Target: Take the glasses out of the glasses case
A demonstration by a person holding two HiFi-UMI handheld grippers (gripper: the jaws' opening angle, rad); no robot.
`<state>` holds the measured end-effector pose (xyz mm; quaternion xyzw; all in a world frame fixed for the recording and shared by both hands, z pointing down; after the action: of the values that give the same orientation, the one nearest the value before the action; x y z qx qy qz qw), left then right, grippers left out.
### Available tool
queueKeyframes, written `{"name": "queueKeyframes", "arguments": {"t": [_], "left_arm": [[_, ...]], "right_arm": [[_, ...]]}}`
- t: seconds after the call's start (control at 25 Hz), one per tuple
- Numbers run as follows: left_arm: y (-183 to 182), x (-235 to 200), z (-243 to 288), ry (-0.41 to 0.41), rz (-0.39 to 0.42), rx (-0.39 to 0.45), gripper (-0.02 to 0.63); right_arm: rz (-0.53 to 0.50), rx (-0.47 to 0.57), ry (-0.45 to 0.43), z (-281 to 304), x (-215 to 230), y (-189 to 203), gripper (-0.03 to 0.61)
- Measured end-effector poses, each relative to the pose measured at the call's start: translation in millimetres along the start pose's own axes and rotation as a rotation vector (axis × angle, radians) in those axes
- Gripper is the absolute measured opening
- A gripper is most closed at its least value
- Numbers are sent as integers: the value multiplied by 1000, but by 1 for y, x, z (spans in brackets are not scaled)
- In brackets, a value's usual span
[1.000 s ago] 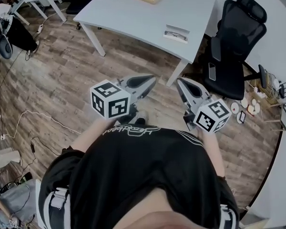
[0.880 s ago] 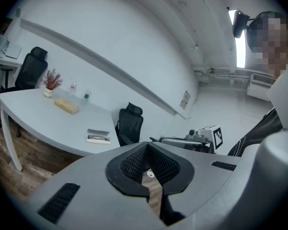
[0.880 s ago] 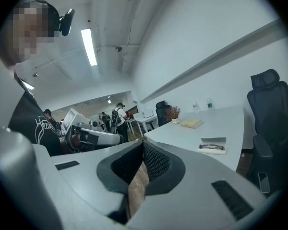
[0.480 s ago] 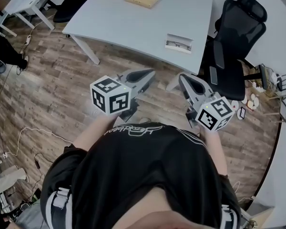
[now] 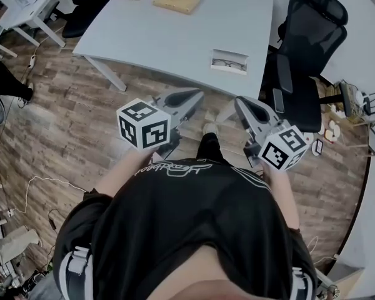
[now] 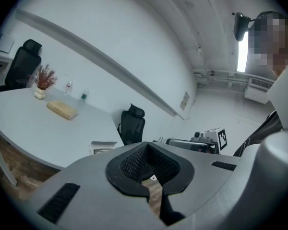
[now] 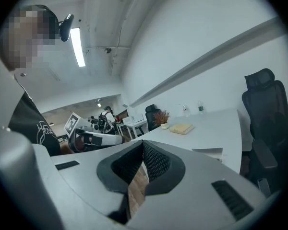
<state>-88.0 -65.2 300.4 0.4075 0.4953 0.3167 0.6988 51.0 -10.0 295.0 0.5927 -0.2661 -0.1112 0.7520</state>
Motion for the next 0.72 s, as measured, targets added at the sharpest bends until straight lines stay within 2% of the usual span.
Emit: {"name": "queueKeyframes", "arguments": {"t": [0.36,0.72], "left_arm": [[-22,-37,56,-15,8,-41,8],[-52,-99,132,-59,-40,-69,8]], "right_arm": [[39,14,-9,27,72,-15,8],[96,-20,-36,73,171,-37,9]]}}
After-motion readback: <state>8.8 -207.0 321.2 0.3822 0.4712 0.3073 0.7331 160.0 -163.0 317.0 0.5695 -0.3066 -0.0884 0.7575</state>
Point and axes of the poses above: the fingertips, and each gripper's own axes: z forward along the fingers, x to its right, y out of its underside, the point moved 4 cm from there along -z, backward along the fingers
